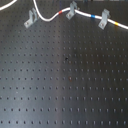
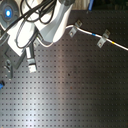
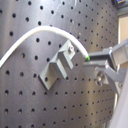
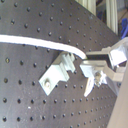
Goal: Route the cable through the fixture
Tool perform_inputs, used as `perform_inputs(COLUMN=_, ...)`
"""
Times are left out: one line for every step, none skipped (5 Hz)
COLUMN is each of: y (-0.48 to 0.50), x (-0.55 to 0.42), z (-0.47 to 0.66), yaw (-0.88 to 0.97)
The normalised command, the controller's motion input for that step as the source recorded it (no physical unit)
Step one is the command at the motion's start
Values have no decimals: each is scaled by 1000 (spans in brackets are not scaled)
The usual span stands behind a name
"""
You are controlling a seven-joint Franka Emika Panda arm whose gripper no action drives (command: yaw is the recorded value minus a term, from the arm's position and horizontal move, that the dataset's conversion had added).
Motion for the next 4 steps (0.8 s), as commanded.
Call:
perform_inputs(y=-245, x=-124, z=187, yaw=-368)
perform_inputs(y=-46, x=56, z=178, yaw=-214)
perform_inputs(y=-42, x=92, z=222, yaw=-148)
perform_inputs(y=-5, x=64, z=251, yaw=-57)
